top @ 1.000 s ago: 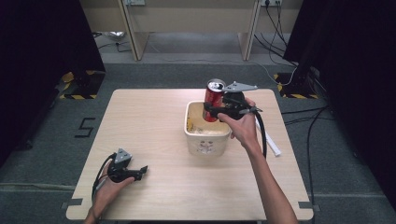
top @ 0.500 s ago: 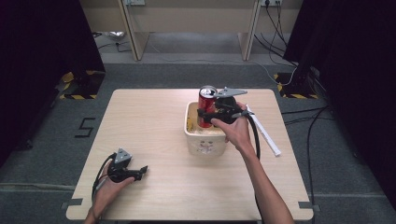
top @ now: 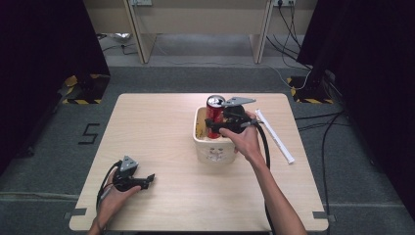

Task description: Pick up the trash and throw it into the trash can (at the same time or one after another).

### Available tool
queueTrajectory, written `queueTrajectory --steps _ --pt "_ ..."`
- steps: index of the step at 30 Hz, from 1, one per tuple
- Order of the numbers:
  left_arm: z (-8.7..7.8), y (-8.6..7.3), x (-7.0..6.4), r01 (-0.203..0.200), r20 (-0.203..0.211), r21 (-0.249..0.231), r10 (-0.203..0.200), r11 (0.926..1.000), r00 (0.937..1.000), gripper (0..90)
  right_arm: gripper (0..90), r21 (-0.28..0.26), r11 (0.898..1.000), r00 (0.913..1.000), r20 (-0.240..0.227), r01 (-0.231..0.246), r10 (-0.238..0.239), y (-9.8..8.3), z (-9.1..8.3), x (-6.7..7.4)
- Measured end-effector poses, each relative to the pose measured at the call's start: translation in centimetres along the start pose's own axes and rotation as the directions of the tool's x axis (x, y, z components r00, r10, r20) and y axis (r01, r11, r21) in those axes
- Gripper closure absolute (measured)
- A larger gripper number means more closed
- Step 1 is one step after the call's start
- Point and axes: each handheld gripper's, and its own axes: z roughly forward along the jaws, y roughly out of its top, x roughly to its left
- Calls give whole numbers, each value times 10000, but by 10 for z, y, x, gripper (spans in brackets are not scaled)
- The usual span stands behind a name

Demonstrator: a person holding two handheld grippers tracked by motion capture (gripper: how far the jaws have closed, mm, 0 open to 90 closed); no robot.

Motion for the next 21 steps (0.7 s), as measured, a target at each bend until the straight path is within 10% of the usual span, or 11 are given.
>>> queueTrajectory --steps 21 --pt "0 0 0 1 0 1 -1 10000 10000 147 339 370 9991 9998 -32 197 -196 -12 14 10"
